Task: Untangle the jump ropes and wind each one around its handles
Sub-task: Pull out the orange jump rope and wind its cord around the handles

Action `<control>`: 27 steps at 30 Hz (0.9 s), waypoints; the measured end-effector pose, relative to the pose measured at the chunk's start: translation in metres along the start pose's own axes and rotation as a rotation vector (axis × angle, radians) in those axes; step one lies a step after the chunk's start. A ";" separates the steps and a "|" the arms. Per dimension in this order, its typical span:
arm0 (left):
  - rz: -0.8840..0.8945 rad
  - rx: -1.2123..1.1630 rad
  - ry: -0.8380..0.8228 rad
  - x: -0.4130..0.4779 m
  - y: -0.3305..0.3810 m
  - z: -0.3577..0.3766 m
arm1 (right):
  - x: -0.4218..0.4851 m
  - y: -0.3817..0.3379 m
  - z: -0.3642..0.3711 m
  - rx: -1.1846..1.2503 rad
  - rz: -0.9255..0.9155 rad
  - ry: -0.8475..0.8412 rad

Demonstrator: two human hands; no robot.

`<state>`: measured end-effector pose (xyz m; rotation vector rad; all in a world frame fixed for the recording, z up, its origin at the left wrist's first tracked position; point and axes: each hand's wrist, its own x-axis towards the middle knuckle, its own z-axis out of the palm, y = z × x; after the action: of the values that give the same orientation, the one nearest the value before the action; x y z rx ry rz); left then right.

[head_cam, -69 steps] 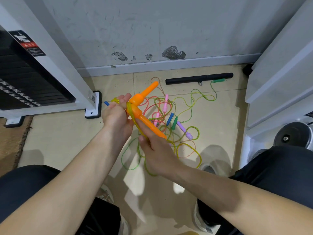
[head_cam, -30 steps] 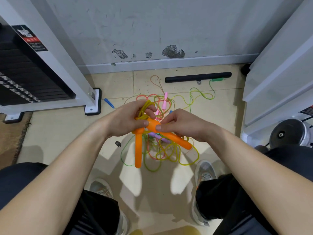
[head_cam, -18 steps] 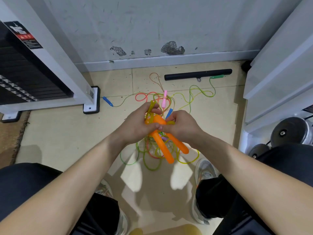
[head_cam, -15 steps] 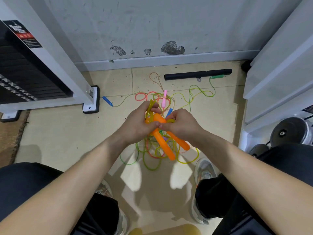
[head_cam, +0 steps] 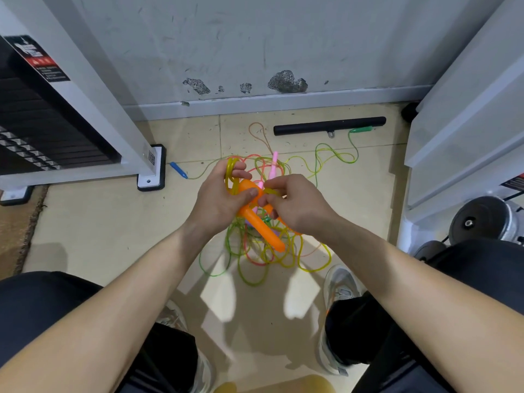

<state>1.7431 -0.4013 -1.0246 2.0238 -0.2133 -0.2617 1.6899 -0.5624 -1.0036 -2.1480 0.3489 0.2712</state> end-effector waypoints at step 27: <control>-0.542 -0.751 0.458 0.012 0.023 0.008 | -0.015 0.012 0.061 -0.169 -0.692 0.411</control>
<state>1.7515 -0.4217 -1.0087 1.3014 0.6435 -0.1667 1.6677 -0.5165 -1.0420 -2.3398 -0.2093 -0.5561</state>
